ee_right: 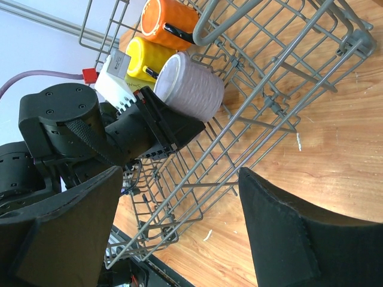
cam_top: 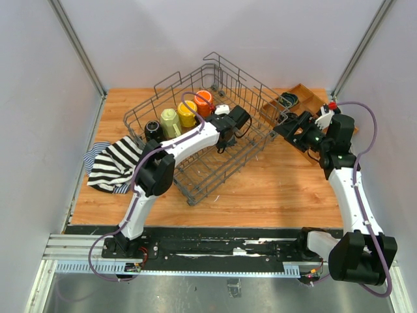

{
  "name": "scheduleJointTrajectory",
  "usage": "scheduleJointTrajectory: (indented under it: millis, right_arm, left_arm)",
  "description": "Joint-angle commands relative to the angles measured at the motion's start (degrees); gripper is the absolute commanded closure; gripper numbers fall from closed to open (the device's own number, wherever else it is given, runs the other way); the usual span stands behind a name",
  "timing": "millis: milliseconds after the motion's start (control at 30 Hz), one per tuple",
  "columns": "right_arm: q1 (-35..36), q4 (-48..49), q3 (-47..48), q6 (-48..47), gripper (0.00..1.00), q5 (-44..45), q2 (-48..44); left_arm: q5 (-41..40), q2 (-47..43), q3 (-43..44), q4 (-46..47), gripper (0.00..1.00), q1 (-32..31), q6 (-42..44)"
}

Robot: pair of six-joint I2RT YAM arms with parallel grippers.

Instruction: Load the cups into the dish rack

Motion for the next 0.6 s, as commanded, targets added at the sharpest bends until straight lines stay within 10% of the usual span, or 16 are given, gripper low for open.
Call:
scheduleJointTrajectory:
  millis: [0,567]
  right_arm:
    - [-1.0,1.3,-0.2,-0.4,0.21,-0.9,0.5]
    - [-1.0,1.6,-0.1,-0.8,0.21,-1.2,1.1]
  left_arm:
    - [0.9,-1.2,-1.7,4.4,0.70,-1.9,-0.7]
    - [1.6,-8.9,-5.0,6.2,0.50,-3.7,2.3]
